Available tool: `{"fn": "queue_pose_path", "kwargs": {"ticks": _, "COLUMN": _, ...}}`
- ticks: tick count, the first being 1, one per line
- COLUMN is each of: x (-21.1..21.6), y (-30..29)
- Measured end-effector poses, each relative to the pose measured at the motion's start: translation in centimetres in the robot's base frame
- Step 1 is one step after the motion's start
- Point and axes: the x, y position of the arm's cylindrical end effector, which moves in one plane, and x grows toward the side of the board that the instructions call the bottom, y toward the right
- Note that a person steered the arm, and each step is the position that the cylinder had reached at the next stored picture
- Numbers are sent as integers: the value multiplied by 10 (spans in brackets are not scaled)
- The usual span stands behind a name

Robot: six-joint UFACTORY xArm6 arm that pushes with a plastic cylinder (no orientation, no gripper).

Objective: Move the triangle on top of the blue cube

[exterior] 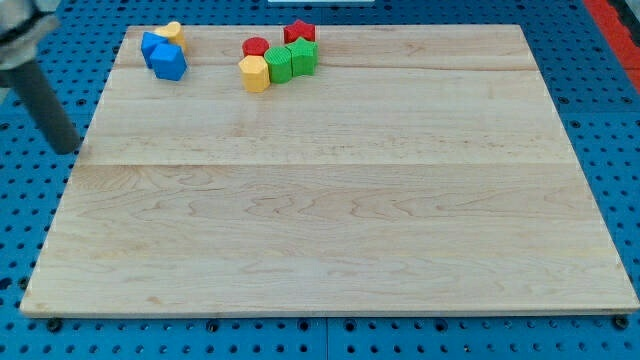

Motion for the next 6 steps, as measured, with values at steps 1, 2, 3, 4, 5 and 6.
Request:
{"fn": "queue_pose_path", "kwargs": {"ticks": 1, "x": -34, "y": -2}}
{"fn": "queue_pose_path", "kwargs": {"ticks": 2, "x": -116, "y": -2}}
{"fn": "queue_pose_path", "kwargs": {"ticks": 3, "x": -175, "y": -2}}
{"fn": "queue_pose_path", "kwargs": {"ticks": 4, "x": -178, "y": 38}}
{"fn": "queue_pose_path", "kwargs": {"ticks": 5, "x": -166, "y": 93}}
{"fn": "queue_pose_path", "kwargs": {"ticks": 6, "x": -169, "y": 108}}
